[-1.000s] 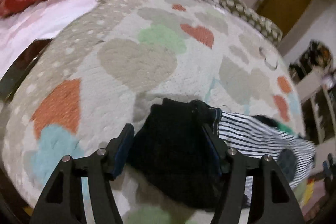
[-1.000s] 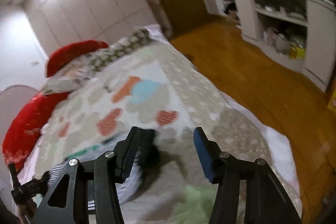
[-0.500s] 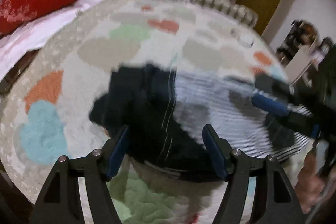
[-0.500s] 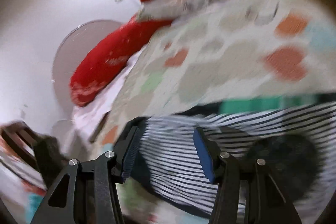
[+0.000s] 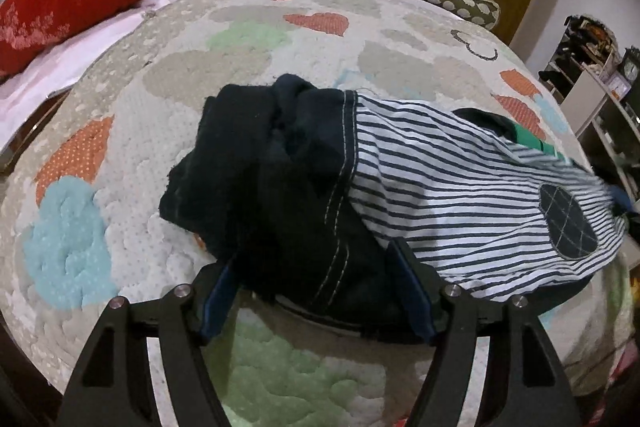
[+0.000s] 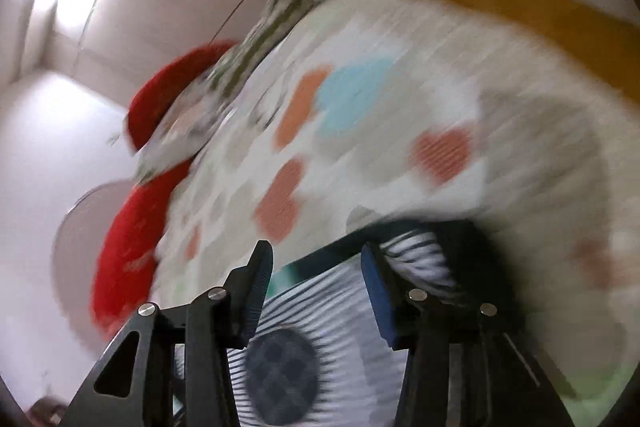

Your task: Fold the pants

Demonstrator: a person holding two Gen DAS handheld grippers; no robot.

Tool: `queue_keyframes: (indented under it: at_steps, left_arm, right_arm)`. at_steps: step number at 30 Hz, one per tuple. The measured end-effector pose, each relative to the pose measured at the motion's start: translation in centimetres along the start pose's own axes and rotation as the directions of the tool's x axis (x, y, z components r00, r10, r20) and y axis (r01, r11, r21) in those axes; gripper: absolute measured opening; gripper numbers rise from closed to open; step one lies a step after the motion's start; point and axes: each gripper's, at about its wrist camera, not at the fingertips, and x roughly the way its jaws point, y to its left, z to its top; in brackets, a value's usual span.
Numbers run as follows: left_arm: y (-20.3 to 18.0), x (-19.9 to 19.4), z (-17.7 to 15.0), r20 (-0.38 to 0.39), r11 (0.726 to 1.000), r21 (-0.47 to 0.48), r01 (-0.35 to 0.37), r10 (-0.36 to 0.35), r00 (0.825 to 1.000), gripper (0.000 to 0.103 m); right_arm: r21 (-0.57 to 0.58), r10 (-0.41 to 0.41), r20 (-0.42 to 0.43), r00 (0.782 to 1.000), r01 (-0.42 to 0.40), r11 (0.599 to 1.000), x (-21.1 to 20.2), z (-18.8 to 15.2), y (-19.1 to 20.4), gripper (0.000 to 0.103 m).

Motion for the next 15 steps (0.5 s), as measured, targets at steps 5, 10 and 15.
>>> queue_keyframes:
  at_steps: [5,10,15]
  left_arm:
    - [-0.3,0.0,0.1,-0.009,1.000,-0.010,-0.011,0.011,1.000,0.075]
    - [0.5,-1.7,0.6,-0.080,0.999,-0.038,0.013,-0.016,0.997,0.075]
    - [-1.0,-5.6,2.1,-0.059,0.995,0.016,0.103,-0.102,0.993,0.075]
  right_arm:
    - [-0.155,0.072,0.007,0.997,-0.070,0.985,-4.3,-3.3,4.1,0.053]
    - [-0.232,0.062,-0.168,0.984,-0.101,0.968,-0.2,-8.5,5.0,0.056]
    - [-0.170,-0.022,-0.002,1.000,0.021,0.985,-3.9,-6.6,0.2,0.054]
